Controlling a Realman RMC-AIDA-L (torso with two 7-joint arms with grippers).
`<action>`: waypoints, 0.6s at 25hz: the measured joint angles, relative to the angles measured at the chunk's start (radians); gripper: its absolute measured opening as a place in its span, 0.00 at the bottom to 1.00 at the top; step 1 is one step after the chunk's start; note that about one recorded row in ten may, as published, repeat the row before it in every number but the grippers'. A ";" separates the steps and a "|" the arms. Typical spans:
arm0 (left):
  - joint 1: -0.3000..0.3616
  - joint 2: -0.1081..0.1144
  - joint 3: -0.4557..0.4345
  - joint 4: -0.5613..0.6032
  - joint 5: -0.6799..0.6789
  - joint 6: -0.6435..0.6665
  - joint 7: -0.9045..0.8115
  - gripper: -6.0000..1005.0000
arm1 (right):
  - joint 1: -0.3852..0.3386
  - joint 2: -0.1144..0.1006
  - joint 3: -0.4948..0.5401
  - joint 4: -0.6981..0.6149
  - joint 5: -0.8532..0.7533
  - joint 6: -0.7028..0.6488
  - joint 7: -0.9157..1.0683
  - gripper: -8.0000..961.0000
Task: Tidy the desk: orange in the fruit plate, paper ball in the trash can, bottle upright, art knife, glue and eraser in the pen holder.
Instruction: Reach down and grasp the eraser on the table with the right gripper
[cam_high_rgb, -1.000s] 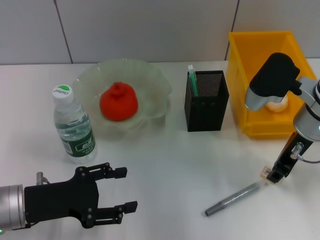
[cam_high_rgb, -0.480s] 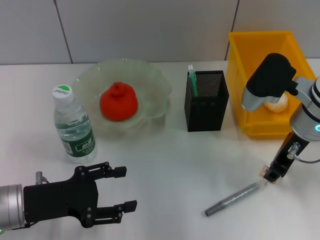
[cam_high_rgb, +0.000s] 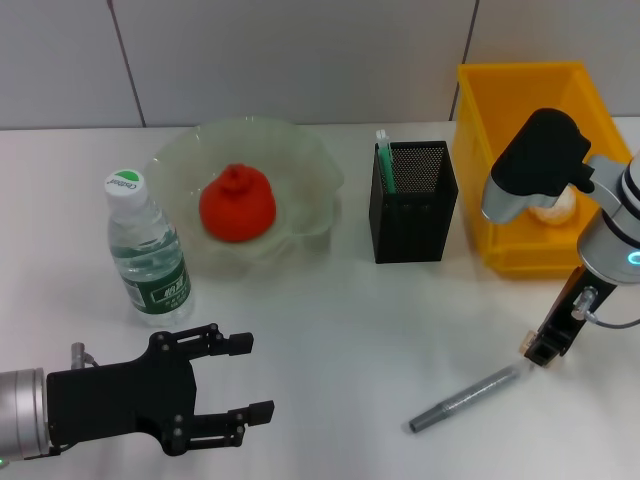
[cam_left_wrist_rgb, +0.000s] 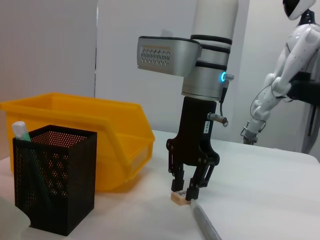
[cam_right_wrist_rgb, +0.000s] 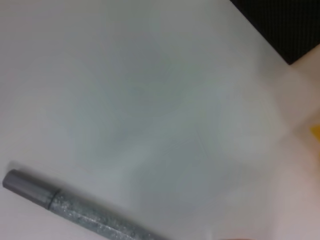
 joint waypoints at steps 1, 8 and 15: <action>0.000 0.000 0.000 0.000 0.000 0.001 0.000 0.78 | 0.000 0.000 0.000 0.000 0.000 0.000 0.000 0.36; 0.001 0.000 -0.007 0.000 0.000 0.008 0.003 0.78 | 0.000 0.000 -0.009 0.008 0.003 0.009 0.000 0.35; 0.002 0.001 -0.008 0.000 0.000 0.009 0.004 0.78 | 0.000 0.000 -0.009 0.012 0.003 0.014 0.000 0.33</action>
